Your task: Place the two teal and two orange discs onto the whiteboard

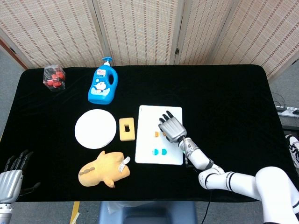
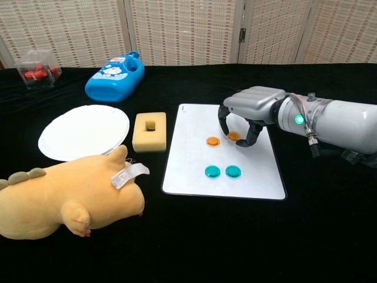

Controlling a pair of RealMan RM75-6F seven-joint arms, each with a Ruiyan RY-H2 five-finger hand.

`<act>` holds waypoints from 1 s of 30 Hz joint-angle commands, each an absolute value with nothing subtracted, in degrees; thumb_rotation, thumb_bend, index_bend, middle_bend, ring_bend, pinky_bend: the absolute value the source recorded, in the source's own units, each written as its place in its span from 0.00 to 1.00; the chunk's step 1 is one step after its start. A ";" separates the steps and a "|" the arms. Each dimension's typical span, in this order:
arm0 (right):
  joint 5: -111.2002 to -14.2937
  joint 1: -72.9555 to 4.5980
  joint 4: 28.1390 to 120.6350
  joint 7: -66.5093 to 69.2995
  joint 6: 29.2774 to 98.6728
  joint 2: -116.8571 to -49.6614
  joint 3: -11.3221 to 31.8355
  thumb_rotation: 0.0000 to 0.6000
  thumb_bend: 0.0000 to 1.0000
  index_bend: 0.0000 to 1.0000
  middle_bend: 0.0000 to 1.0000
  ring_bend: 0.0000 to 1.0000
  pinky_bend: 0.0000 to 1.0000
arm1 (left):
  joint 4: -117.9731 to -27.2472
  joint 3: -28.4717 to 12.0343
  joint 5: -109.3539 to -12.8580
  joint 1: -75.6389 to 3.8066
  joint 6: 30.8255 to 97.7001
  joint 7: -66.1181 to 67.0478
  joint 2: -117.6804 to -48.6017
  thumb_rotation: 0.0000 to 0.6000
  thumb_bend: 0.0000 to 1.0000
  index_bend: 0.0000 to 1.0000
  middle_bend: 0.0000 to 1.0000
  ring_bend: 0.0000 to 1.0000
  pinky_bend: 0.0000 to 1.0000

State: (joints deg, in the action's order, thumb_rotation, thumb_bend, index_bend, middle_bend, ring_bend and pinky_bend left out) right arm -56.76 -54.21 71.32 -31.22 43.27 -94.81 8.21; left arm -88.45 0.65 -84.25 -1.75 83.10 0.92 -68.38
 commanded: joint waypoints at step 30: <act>-64.96 -38.17 87.40 -16.58 64.99 -77.30 7.63 1.00 0.41 0.27 0.16 0.09 0.00 | -88.81 -0.93 -85.35 -2.99 83.80 0.47 -67.89 1.00 0.20 0.04 0.06 0.17 0.00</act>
